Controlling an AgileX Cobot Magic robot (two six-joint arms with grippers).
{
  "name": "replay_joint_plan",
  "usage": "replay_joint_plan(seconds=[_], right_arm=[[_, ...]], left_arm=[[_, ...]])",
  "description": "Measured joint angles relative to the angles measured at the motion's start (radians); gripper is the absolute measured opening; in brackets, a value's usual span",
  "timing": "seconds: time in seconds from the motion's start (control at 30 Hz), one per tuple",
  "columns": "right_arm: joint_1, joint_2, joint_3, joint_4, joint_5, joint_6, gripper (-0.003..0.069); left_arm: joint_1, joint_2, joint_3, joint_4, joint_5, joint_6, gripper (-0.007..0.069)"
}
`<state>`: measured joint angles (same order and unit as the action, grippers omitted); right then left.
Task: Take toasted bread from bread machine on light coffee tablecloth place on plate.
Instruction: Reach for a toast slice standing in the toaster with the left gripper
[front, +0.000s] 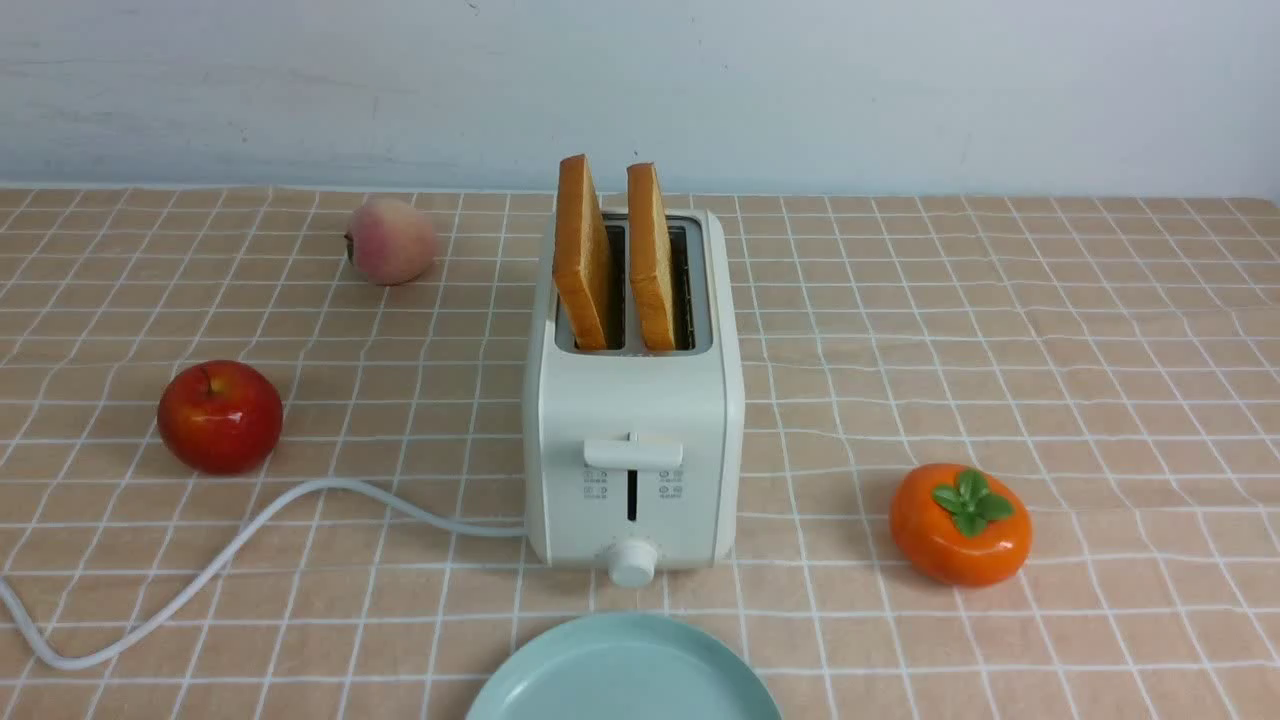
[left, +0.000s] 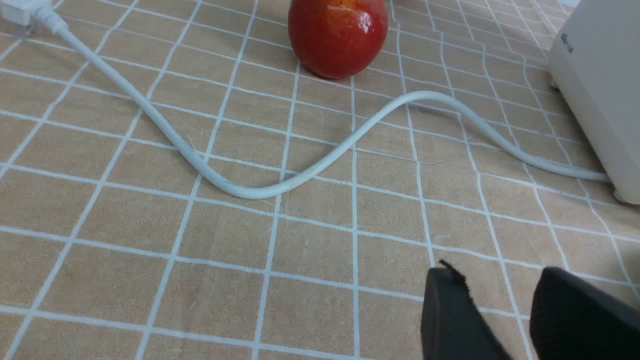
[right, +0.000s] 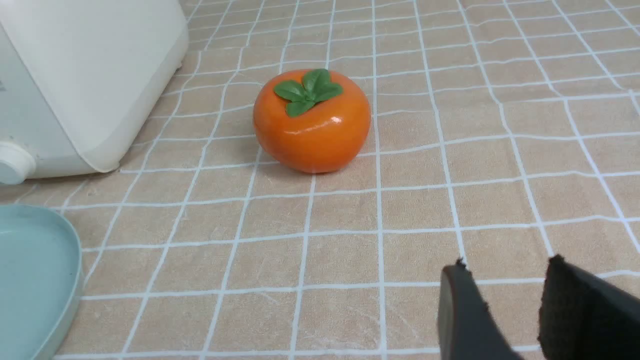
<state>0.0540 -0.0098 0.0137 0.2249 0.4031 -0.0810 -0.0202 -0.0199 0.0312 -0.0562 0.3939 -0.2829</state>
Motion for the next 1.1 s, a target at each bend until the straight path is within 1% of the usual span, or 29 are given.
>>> replay_joint_plan(seconds=[0.83,0.93,1.03,1.07,1.1], right_arm=[[0.0,0.0,0.0,0.0,0.0,0.0,0.0242],[0.0,0.0,0.0,0.0,0.0,0.0,0.0242],[0.0,0.0,0.0,0.0,0.0,0.0,0.0242],[0.0,0.0,0.0,0.0,0.0,0.0,0.0242],[0.0,0.0,0.0,0.0,0.0,0.0,0.0242]], left_arm=[[0.0,0.0,0.0,0.002,-0.007,0.0,0.0238],[0.0,0.0,0.0,-0.008,-0.029,-0.001,0.0238],[0.0,0.0,0.0,-0.063,-0.124,-0.028,0.0238],[0.0,0.0,0.0,-0.067,-0.131,-0.03,0.0238],[0.0,0.0,0.0,-0.114,-0.194,-0.052,0.0238]])
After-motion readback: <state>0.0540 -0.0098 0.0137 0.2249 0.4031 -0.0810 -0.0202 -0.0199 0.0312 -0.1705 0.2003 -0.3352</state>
